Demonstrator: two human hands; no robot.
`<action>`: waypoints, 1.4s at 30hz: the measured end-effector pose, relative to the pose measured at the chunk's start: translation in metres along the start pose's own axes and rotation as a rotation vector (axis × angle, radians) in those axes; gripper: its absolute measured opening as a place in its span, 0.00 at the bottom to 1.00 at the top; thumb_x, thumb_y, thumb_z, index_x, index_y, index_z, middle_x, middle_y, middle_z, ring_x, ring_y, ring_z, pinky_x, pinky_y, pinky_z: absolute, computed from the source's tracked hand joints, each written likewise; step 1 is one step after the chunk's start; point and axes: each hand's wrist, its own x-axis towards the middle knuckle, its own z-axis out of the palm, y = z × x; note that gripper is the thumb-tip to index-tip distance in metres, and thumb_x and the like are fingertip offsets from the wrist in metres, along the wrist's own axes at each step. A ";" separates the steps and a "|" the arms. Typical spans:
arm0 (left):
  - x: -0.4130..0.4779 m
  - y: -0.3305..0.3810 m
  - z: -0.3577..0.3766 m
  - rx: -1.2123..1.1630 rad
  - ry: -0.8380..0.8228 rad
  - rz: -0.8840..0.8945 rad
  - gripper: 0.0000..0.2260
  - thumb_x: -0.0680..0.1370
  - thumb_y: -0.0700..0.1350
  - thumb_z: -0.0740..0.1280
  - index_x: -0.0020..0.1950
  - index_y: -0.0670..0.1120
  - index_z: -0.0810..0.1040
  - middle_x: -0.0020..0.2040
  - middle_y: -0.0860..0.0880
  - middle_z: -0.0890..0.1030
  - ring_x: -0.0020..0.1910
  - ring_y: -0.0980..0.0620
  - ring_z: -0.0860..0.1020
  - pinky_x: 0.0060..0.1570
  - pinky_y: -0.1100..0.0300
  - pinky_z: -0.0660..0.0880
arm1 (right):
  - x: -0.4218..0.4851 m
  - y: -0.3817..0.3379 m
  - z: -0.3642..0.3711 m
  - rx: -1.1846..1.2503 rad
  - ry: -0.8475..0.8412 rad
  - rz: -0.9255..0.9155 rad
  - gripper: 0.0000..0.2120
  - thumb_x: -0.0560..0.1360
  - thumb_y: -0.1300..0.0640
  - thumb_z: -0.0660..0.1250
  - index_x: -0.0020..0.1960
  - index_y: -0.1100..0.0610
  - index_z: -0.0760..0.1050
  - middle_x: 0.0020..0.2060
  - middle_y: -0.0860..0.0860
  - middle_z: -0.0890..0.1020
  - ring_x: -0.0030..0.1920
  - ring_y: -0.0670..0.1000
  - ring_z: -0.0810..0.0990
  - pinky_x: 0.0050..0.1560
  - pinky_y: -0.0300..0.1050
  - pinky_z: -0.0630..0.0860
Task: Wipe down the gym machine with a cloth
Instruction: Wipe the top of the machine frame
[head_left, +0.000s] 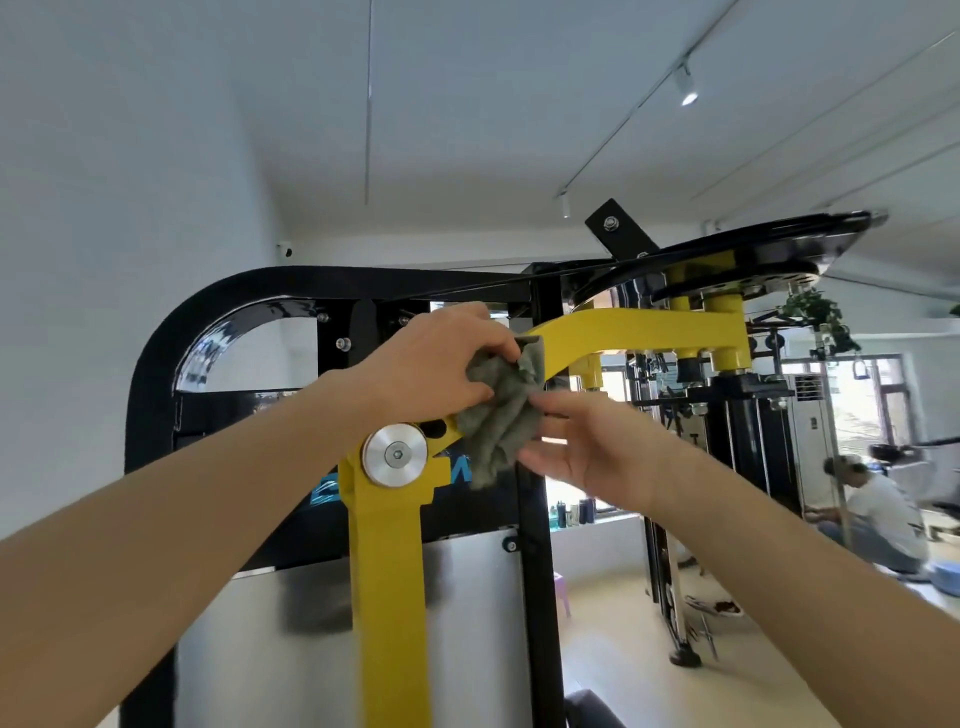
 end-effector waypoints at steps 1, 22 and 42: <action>-0.001 0.003 0.000 0.015 -0.005 0.025 0.14 0.74 0.45 0.73 0.58 0.57 0.81 0.53 0.57 0.77 0.49 0.57 0.76 0.53 0.55 0.76 | 0.000 -0.005 0.000 0.099 -0.018 0.005 0.11 0.80 0.57 0.66 0.59 0.62 0.77 0.48 0.60 0.85 0.47 0.57 0.86 0.49 0.49 0.85; -0.054 -0.001 0.004 -0.082 0.080 -0.256 0.24 0.72 0.60 0.61 0.68 0.64 0.75 0.57 0.62 0.78 0.53 0.56 0.79 0.54 0.49 0.80 | 0.013 0.023 0.025 0.367 0.050 -0.046 0.10 0.79 0.64 0.61 0.58 0.62 0.77 0.52 0.61 0.85 0.57 0.63 0.82 0.57 0.62 0.81; -0.012 0.022 0.013 0.254 0.018 -0.271 0.29 0.75 0.64 0.67 0.75 0.62 0.64 0.63 0.56 0.74 0.60 0.52 0.75 0.51 0.53 0.72 | 0.039 -0.013 -0.051 0.680 0.067 -0.193 0.29 0.75 0.44 0.67 0.68 0.62 0.73 0.65 0.66 0.76 0.65 0.70 0.75 0.69 0.69 0.68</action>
